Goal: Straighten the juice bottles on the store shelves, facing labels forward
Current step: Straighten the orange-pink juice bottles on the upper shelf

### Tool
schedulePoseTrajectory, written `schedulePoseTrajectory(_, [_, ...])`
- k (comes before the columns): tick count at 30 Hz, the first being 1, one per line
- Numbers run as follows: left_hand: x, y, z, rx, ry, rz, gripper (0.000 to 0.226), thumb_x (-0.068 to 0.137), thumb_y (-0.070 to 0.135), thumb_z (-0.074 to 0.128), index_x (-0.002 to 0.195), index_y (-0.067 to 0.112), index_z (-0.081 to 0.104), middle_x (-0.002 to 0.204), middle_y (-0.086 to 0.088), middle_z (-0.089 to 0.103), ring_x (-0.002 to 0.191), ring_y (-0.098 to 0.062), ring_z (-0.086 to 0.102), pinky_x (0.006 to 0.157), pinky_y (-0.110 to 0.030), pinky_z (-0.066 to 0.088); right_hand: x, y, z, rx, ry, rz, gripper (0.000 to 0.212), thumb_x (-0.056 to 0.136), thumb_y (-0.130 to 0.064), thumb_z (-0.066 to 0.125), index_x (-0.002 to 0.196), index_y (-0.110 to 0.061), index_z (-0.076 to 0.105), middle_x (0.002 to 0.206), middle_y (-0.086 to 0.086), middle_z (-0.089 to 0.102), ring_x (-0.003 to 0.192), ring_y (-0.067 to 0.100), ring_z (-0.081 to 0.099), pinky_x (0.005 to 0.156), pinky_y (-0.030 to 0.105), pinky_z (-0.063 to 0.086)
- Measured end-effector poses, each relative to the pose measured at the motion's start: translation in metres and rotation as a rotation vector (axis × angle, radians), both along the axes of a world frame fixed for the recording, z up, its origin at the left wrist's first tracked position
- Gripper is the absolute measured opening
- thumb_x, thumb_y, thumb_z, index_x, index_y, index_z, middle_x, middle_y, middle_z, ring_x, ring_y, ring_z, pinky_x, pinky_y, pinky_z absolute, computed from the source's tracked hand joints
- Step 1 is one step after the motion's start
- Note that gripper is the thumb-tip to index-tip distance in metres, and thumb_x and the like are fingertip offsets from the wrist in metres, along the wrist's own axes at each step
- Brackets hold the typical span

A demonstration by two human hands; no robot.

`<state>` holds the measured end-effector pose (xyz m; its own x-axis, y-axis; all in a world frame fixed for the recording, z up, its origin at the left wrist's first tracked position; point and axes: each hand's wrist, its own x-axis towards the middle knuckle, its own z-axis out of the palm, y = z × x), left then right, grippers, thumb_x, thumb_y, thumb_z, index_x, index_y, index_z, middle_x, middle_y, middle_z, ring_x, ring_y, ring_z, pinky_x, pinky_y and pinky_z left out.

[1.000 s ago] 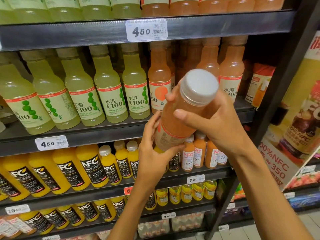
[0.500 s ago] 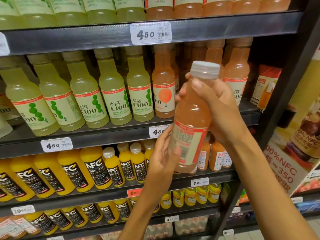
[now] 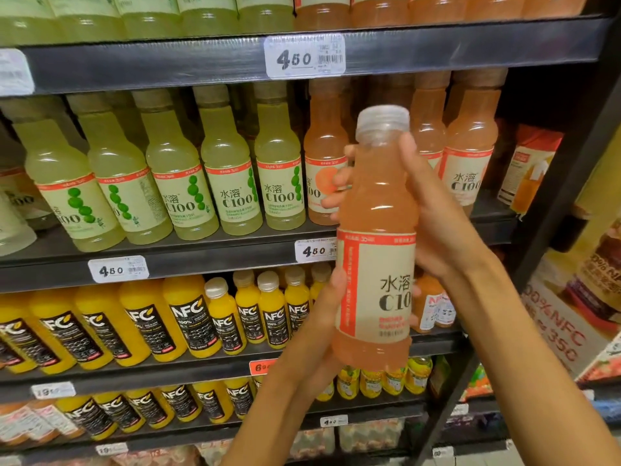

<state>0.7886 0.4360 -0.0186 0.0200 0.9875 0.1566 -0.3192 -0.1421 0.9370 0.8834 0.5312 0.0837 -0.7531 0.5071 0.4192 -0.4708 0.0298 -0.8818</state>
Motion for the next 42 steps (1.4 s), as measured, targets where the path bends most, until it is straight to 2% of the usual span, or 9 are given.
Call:
schedulePoseTrajectory(5, [-0.009, 0.003, -0.006, 0.014, 0.186, 0.295, 0.067, 0.080, 0.072, 0.045, 0.131, 0.029, 0.053, 0.128, 0.002, 0.062, 0.122, -0.014, 0.056, 0.103, -0.039, 0.043, -0.003, -0.003, -0.005, 0.075, -0.005, -0.217, 0.032, 0.088, -0.037, 0.052, 0.108, -0.013, 0.060, 0.092, 0.005, 0.071, 0.088, 0.020, 0.068, 0.074, 0.029, 0.056])
schedulePoseTrajectory(9, [-0.006, 0.008, 0.000, 0.050, 0.231, 0.353, 0.057, 0.078, 0.066, 0.052, 0.120, 0.028, 0.055, 0.108, 0.009, 0.071, 0.102, -0.007, 0.067, 0.076, -0.016, 0.052, -0.009, -0.002, -0.005, 0.065, -0.045, -0.310, 0.032, 0.093, -0.033, 0.053, 0.115, -0.010, 0.058, 0.096, 0.005, 0.072, 0.090, 0.018, 0.069, 0.075, 0.027, 0.056])
schedulePoseTrajectory(14, [-0.005, 0.005, -0.002, -0.050, 0.045, 0.229, 0.081, 0.070, 0.079, 0.045, 0.126, 0.021, 0.058, 0.112, -0.010, 0.070, 0.103, -0.024, 0.067, 0.089, -0.043, 0.054, -0.008, 0.004, -0.002, 0.023, -0.117, -0.303, 0.040, 0.097, -0.038, 0.046, 0.116, -0.005, 0.058, 0.104, 0.015, 0.070, 0.093, 0.025, 0.068, 0.086, 0.038, 0.054])
schedulePoseTrajectory(18, [0.000, 0.011, -0.003, -0.062, 0.059, 0.230, 0.089, 0.061, 0.085, 0.049, 0.126, 0.025, 0.057, 0.115, -0.008, 0.069, 0.109, -0.026, 0.064, 0.097, -0.051, 0.048, -0.008, 0.006, -0.004, -0.001, -0.071, -0.274, 0.035, 0.099, -0.034, 0.042, 0.102, -0.006, 0.062, 0.087, 0.007, 0.072, 0.079, 0.018, 0.069, 0.071, 0.029, 0.058])
schedulePoseTrajectory(24, [0.000, 0.037, 0.011, 0.056, 0.183, 0.356, 0.065, 0.072, 0.074, 0.043, 0.115, 0.028, 0.059, 0.101, 0.013, 0.073, 0.097, -0.004, 0.068, 0.072, -0.013, 0.052, -0.004, 0.018, 0.003, 0.170, -0.148, -0.498, 0.032, 0.099, -0.038, 0.041, 0.120, -0.019, 0.055, 0.094, -0.007, 0.072, 0.087, 0.002, 0.068, 0.068, 0.012, 0.052])
schedulePoseTrajectory(27, [-0.003, 0.052, 0.021, 0.094, 0.210, 0.351, 0.058, 0.074, 0.066, 0.041, 0.115, 0.028, 0.058, 0.101, 0.015, 0.073, 0.097, -0.001, 0.067, 0.070, -0.009, 0.050, -0.004, 0.024, -0.002, 0.253, -0.129, -0.609, 0.040, 0.097, -0.031, 0.048, 0.135, -0.017, 0.043, 0.119, -0.003, 0.062, 0.103, 0.003, 0.063, 0.078, 0.012, 0.051])
schedulePoseTrajectory(30, [-0.001, 0.066, 0.025, 0.131, 0.240, 0.352, 0.050, 0.080, 0.061, 0.042, 0.117, 0.031, 0.055, 0.105, 0.016, 0.071, 0.100, 0.002, 0.065, 0.072, -0.008, 0.049, -0.004, 0.035, 0.000, 0.219, -0.069, -0.642, 0.036, 0.098, -0.024, 0.047, 0.132, -0.012, 0.047, 0.114, 0.003, 0.065, 0.099, 0.009, 0.066, 0.074, 0.015, 0.052])
schedulePoseTrajectory(36, [-0.003, 0.084, 0.018, 0.178, 0.412, 0.526, 0.067, 0.077, 0.061, 0.061, 0.134, 0.034, 0.037, 0.128, 0.008, 0.053, 0.108, 0.007, 0.055, 0.080, -0.010, 0.048, -0.011, 0.058, 0.006, 0.258, -0.048, -0.700, 0.022, 0.099, -0.020, 0.046, 0.119, -0.016, 0.053, 0.094, -0.010, 0.068, 0.082, -0.002, 0.066, 0.067, 0.010, 0.049])
schedulePoseTrajectory(42, [-0.006, 0.100, 0.002, 0.205, 0.709, 0.777, 0.074, 0.075, 0.044, 0.071, 0.138, 0.037, 0.033, 0.127, 0.019, 0.037, 0.121, -0.002, 0.042, 0.102, -0.031, 0.043, -0.021, 0.079, 0.004, 0.351, -0.036, -0.759, 0.021, 0.098, -0.018, 0.050, 0.119, -0.021, 0.051, 0.107, -0.016, 0.064, 0.103, -0.007, 0.059, 0.083, 0.013, 0.050])
